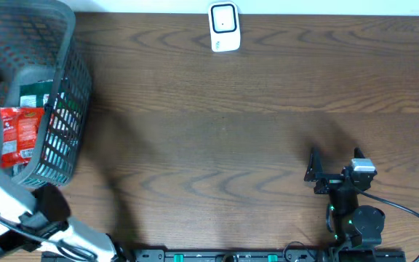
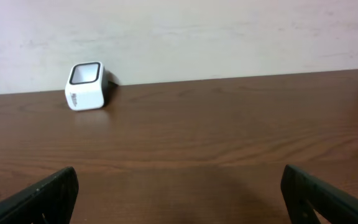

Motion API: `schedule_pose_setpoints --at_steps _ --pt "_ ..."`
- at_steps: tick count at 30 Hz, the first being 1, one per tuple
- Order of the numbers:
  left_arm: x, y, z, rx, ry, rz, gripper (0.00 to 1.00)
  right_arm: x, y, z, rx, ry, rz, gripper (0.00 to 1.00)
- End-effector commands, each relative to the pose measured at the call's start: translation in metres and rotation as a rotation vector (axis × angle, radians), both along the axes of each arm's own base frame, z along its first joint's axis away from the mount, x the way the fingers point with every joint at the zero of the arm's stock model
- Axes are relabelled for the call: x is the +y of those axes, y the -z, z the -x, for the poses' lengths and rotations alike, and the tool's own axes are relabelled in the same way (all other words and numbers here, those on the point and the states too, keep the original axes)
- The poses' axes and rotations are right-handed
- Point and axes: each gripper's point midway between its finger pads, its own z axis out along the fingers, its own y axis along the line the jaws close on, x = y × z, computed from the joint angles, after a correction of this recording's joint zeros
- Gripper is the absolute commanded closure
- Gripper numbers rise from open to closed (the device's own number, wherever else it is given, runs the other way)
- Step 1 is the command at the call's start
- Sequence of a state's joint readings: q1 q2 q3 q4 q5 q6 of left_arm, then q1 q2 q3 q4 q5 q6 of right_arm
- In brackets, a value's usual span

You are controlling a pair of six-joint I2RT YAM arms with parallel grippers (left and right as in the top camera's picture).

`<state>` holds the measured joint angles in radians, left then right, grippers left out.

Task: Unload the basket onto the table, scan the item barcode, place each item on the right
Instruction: 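Reach the left gripper into the basket and grasp the green-lidded jar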

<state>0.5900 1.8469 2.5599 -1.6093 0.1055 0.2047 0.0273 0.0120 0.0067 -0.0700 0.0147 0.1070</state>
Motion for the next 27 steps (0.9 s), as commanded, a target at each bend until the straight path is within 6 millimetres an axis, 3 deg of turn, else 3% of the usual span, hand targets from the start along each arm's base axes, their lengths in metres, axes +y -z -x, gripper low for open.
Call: schedule_pose_setpoints --at_steps 1,6,12,20,27 --pt "0.007 0.030 0.001 -0.041 0.123 0.247 0.17 -0.002 0.001 0.000 0.001 0.010 -0.011 0.01" --pt "0.018 0.083 -0.009 0.023 0.147 0.400 0.17 -0.002 0.001 0.000 0.001 0.010 -0.011 0.01" --pt "-0.014 0.139 -0.038 0.191 0.293 0.400 0.17 -0.002 0.001 0.000 0.001 0.010 -0.011 0.01" --pt "-0.038 0.173 -0.057 0.339 0.374 0.255 0.17 -0.002 0.001 0.000 0.001 0.010 -0.011 0.01" --pt "-0.038 0.206 -0.052 0.396 0.370 0.274 0.17 -0.002 0.001 0.000 0.001 0.010 -0.012 0.01"
